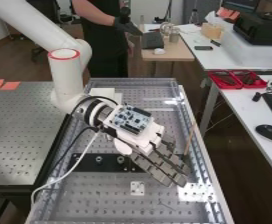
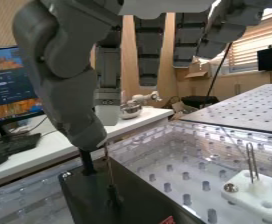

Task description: Grab the drill bit and place it in the clear container

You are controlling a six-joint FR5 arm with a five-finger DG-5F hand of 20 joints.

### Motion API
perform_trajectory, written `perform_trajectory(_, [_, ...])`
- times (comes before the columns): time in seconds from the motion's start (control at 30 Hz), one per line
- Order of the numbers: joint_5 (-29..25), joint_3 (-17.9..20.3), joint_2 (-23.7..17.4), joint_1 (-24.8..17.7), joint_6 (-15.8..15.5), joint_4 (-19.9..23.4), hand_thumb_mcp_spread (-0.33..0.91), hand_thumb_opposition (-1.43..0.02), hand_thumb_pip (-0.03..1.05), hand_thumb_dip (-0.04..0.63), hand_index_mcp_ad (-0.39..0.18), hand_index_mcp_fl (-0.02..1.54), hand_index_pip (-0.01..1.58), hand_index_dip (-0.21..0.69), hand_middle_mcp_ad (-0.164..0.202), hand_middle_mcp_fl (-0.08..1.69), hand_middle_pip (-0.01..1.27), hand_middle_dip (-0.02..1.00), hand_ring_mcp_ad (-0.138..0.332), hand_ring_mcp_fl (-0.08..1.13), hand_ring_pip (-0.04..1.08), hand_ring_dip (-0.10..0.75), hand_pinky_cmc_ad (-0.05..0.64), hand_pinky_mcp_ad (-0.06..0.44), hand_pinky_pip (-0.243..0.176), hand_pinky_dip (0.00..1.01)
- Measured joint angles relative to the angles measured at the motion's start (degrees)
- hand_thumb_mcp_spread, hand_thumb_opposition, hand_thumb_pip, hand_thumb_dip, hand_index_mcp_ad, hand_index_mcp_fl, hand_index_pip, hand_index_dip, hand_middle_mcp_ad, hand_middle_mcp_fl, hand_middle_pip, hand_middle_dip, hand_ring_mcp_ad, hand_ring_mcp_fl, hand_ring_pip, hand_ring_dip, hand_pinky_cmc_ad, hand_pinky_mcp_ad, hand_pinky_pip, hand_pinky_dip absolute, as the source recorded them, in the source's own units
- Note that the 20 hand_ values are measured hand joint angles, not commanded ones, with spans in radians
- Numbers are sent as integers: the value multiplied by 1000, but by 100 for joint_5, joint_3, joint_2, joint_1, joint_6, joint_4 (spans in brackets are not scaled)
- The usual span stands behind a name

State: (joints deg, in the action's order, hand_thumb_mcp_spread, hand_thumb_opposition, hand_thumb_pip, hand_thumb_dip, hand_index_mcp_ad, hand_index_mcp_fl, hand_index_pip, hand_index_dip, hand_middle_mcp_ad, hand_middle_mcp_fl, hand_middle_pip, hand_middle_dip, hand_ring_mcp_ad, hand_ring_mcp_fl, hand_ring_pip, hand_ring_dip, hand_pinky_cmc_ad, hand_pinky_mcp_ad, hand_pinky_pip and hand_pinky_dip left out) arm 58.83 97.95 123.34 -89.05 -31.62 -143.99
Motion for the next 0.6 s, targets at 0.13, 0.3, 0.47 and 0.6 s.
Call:
perform_trajectory(0.13, [26,-19,30,18,6,28,525,-860,567,316,-145,241,1304,429,75,265,129,237,168,72,103,28,183,106,-63,138])
perform_trajectory(0.3, [39,-27,70,41,15,95,529,-860,567,316,-145,271,1267,417,75,278,129,237,168,77,103,28,197,106,-63,138])
perform_trajectory(0.47, [82,-63,114,66,6,65,529,-860,567,316,-145,304,1216,393,75,278,129,237,168,77,106,28,197,106,-63,138])
perform_trajectory(0.6, [136,-98,129,78,-17,5,525,-860,567,316,-145,328,1218,389,75,295,129,237,168,77,106,30,202,106,-63,138])
